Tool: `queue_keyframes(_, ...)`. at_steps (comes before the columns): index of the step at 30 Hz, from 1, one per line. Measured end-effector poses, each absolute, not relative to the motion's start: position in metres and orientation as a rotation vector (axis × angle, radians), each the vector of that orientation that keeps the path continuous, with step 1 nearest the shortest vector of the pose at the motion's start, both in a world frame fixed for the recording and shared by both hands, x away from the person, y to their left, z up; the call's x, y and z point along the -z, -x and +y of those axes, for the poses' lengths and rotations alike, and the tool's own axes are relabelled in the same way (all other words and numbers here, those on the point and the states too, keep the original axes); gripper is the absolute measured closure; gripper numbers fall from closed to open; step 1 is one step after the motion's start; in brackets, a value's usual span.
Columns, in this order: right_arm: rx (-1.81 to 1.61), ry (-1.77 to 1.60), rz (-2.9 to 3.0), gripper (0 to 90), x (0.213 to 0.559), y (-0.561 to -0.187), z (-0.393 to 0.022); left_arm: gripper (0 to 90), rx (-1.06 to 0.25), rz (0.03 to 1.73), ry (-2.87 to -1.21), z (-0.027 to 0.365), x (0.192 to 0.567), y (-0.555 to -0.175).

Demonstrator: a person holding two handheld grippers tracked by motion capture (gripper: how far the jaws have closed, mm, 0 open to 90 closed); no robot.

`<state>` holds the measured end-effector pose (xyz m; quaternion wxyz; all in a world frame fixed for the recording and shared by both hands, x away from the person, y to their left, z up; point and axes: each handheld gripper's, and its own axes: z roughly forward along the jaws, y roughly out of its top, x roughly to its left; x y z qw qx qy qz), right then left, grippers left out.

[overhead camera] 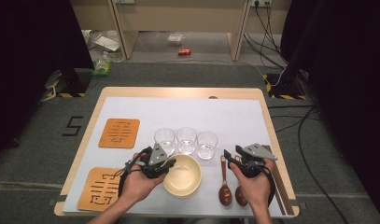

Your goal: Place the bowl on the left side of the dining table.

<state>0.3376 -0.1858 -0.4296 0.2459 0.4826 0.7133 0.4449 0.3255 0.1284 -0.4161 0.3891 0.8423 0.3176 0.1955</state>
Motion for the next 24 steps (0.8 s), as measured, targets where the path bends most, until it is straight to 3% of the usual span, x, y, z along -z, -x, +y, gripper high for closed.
queue_keyframes(24,-1.222,-1.316,1.939,48.7,0.4273,-0.3375,-0.1881,80.5,-0.506,0.799,-2.136,0.1279,0.4134,-0.3252)
